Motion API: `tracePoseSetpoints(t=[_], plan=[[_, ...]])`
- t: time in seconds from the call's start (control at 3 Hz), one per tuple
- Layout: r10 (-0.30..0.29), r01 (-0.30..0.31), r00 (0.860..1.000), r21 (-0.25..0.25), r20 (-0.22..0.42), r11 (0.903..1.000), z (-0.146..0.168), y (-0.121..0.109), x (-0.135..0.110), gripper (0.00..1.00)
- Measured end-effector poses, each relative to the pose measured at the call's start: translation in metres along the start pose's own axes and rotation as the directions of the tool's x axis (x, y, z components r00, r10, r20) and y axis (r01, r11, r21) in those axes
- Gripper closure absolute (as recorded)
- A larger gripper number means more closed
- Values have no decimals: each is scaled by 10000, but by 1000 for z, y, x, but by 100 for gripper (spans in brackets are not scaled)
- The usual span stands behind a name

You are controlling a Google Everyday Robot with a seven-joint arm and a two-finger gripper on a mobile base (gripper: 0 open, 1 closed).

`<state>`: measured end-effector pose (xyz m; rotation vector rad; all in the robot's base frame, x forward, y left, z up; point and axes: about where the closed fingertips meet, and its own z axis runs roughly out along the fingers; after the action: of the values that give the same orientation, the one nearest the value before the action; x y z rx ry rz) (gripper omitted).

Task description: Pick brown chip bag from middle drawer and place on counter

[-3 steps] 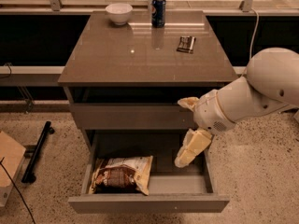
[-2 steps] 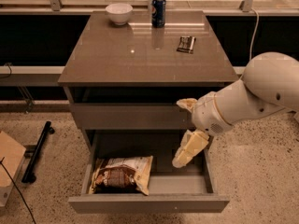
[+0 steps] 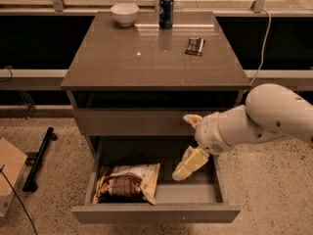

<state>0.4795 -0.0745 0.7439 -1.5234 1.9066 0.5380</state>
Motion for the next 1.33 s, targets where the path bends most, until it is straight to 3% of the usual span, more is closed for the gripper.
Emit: tracePoseSetpoints(t=[1.0, 1.33], plan=[[923, -948, 9937, 372, 640, 9948, 54, -12, 36, 0], [1595, -1607, 9832, 57, 888, 9870, 68, -19, 46, 0]])
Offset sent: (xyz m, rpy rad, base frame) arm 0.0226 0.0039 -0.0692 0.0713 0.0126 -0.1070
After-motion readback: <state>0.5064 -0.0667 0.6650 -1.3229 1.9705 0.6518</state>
